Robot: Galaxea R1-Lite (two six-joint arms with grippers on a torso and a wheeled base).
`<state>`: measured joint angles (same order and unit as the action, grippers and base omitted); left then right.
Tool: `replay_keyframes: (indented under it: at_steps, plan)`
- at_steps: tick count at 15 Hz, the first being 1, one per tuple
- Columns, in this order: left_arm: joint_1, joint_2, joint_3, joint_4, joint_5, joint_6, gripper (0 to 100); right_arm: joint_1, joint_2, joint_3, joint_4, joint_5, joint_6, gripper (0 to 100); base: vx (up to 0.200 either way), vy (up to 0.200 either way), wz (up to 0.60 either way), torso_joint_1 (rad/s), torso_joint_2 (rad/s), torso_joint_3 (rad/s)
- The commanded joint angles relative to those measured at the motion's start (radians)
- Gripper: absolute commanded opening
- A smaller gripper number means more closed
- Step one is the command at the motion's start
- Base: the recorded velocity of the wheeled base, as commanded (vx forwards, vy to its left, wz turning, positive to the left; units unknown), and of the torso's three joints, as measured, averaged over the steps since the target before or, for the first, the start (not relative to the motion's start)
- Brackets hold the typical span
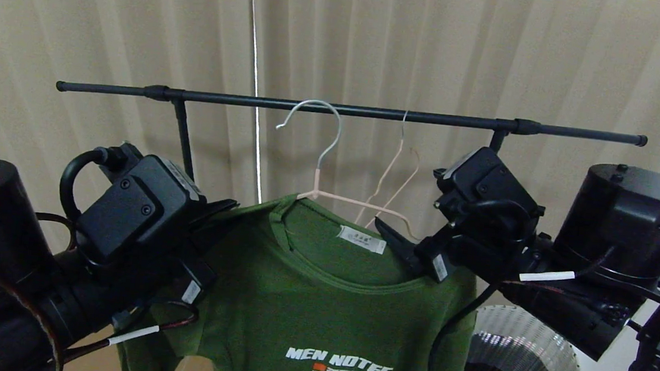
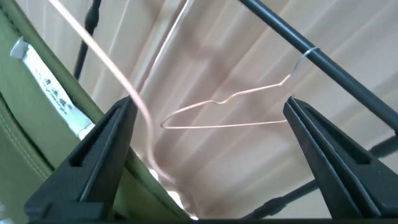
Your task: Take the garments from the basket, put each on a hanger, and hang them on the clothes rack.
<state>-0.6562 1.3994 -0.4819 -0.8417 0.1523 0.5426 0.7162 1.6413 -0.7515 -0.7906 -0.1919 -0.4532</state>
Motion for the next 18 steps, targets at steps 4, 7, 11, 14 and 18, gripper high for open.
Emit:
replay_keyframes:
  at_steps: [4,7,11,14,18]
  plan:
    - [-0.03,0.023,-0.004,0.0,0.001,0.004,0,0.012,0.015,-0.002,-0.001,0.0,-0.013,100,0.0,0.0,0.0,0.0,0.0,0.0]
    - [-0.033,0.029,-0.006,0.0,0.003,0.005,0,0.022,0.015,0.001,-0.001,0.0,-0.012,100,0.0,0.0,0.0,0.0,0.0,0.0]
    - [-0.034,0.026,-0.004,-0.002,0.003,0.004,0,0.022,0.014,0.012,-0.002,0.0,-0.012,0,0.0,0.0,0.0,0.0,0.0,0.0]
    - [-0.036,0.026,0.0,-0.002,0.003,0.002,0,0.022,0.015,0.012,-0.002,0.0,-0.012,0,0.0,0.0,0.0,0.0,0.0,0.0]
    - [-0.034,0.026,0.002,-0.004,0.003,0.0,0,0.022,0.015,0.012,-0.005,0.0,-0.012,0,0.0,0.0,0.0,0.0,0.0,0.0]
